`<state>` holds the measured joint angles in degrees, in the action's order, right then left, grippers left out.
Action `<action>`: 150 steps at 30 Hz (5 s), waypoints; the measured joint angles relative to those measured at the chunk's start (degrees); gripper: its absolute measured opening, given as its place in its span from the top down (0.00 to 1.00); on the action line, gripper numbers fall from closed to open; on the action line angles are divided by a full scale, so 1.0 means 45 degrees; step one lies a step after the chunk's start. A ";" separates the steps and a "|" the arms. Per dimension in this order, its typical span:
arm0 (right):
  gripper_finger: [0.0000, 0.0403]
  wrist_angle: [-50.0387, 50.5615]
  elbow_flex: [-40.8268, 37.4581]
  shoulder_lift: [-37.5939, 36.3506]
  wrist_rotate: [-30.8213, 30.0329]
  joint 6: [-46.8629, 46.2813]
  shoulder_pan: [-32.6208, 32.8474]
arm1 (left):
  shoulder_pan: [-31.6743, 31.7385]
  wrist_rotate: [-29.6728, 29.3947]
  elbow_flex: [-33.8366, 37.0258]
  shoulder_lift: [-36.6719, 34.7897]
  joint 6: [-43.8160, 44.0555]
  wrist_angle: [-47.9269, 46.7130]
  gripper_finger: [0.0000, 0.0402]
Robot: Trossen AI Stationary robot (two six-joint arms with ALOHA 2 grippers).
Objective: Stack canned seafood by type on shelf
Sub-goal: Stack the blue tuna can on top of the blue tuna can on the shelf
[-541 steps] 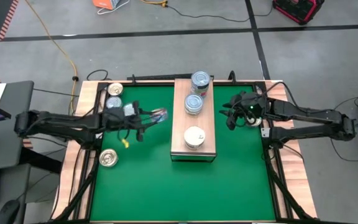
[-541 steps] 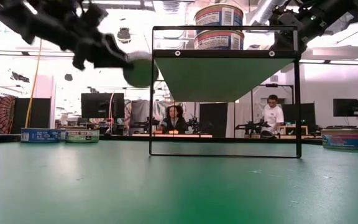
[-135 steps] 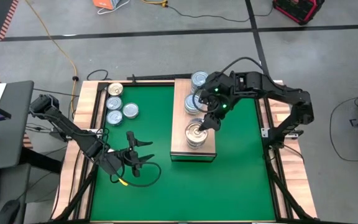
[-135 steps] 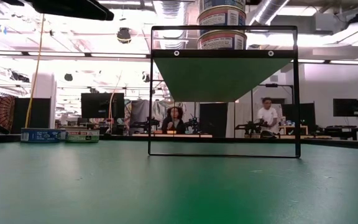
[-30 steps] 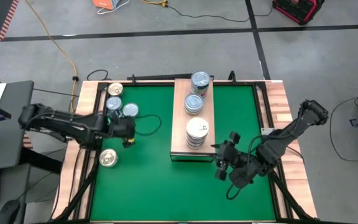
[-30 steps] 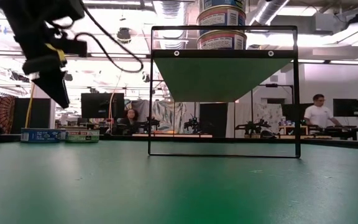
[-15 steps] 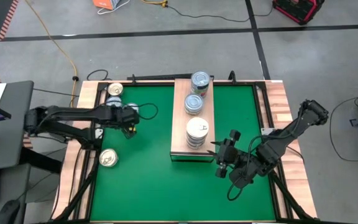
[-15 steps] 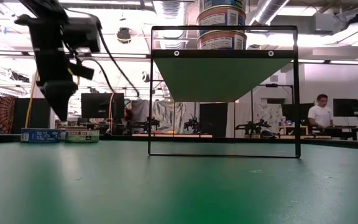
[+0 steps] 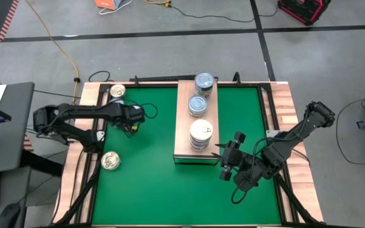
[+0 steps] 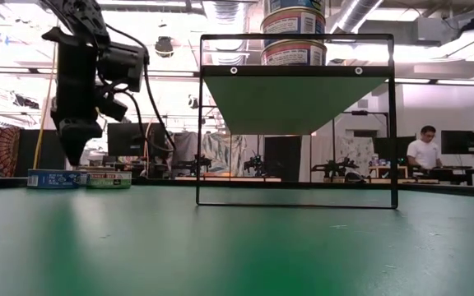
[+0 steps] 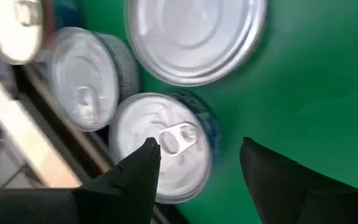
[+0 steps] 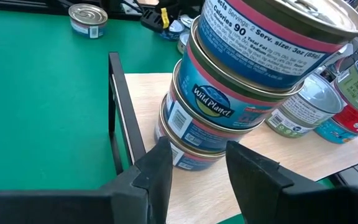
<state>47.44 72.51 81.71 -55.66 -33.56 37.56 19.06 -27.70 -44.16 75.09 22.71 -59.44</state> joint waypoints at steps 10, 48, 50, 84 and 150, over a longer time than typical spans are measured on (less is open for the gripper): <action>0.55 -0.0024 0.0000 0.0000 0.0005 -0.0005 0.0001 | 0.0820 0.1637 0.0262 0.0010 -0.1047 0.0581 0.54; 0.55 -0.0024 -0.0005 0.0000 0.0039 -0.0199 0.0234 | -0.5159 0.4577 -0.2277 0.2236 -0.0919 0.0758 1.00; 0.55 -0.0030 -0.0005 0.0000 0.0034 -0.0204 0.0234 | -0.5466 0.3983 -0.2732 0.2106 -0.1482 0.0285 0.99; 0.55 -0.0360 -0.0324 0.0005 0.0002 -0.0206 0.0203 | -0.7771 0.2486 -0.4755 0.4075 -1.0274 -0.1091 0.26; 0.55 0.0052 -0.5691 -0.6777 -0.1706 -0.1490 -0.1401 | 0.3732 1.6724 -1.0010 0.2018 -0.5036 0.5235 0.66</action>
<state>47.67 46.90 51.22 -63.34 -40.27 31.25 35.86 47.56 -89.21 84.17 0.04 -35.88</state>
